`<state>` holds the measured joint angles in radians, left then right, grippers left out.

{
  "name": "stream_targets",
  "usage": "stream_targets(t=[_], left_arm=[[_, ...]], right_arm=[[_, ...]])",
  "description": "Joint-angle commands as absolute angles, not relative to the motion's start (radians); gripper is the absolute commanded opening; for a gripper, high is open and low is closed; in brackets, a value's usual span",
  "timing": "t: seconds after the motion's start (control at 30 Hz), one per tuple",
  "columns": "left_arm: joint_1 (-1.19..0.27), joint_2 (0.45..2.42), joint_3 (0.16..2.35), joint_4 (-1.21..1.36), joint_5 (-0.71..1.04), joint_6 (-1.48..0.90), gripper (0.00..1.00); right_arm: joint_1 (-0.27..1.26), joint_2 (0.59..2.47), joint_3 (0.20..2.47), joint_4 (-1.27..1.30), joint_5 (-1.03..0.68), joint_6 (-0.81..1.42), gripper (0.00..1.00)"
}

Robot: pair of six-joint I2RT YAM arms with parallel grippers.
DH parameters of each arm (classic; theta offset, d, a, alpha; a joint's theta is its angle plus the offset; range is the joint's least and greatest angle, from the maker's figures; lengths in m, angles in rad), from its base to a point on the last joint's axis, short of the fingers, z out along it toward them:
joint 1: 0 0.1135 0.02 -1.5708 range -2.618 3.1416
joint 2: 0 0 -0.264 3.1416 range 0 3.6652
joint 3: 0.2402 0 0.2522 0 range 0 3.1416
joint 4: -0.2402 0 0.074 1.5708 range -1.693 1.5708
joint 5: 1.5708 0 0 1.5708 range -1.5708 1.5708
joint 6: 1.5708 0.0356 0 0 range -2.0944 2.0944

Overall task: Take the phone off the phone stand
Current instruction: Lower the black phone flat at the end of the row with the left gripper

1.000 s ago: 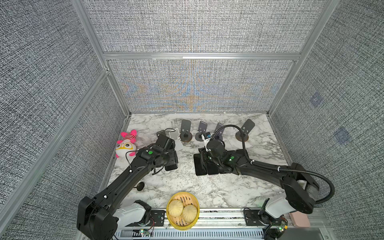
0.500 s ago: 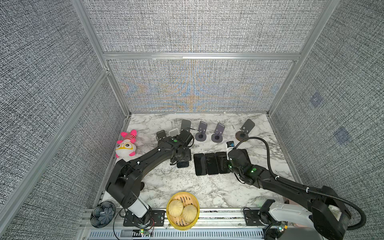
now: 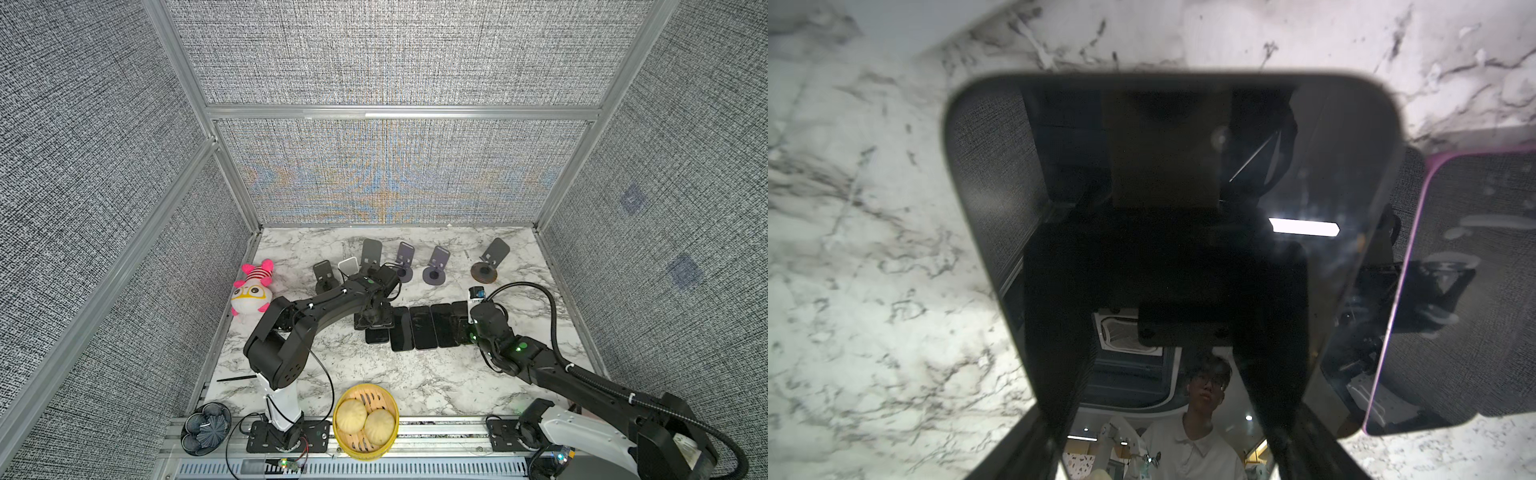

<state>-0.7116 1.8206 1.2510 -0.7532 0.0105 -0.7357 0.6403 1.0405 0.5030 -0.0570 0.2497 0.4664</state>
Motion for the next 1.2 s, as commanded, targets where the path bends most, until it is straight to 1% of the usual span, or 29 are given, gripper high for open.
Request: stream_targets(t=[0.0,0.27,0.47,0.63,0.97,1.17], left_arm=[[-0.71,1.828,1.241,-0.728,0.038,-0.757,0.06],[-0.71,1.836,1.211,-0.729,0.052,-0.795,0.09],[-0.71,1.845,1.193,-0.708,0.067,-0.805,0.16],[-0.71,1.853,1.19,-0.699,0.079,-0.813,0.27],[-0.71,1.867,1.186,-0.669,0.113,-0.814,0.32],[-0.712,1.87,1.184,-0.674,0.107,-0.807,0.4]], right_arm=[[0.631,1.026,0.496,-0.064,0.248,0.462,0.42],[0.62,1.01,0.485,-0.067,0.249,0.462,0.42],[0.618,1.013,0.483,-0.066,0.248,0.466,0.42],[0.618,1.011,0.481,-0.066,0.251,0.466,0.42],[0.618,1.017,0.477,-0.063,0.255,0.463,0.42],[0.618,1.019,0.475,-0.064,0.254,0.464,0.42]])
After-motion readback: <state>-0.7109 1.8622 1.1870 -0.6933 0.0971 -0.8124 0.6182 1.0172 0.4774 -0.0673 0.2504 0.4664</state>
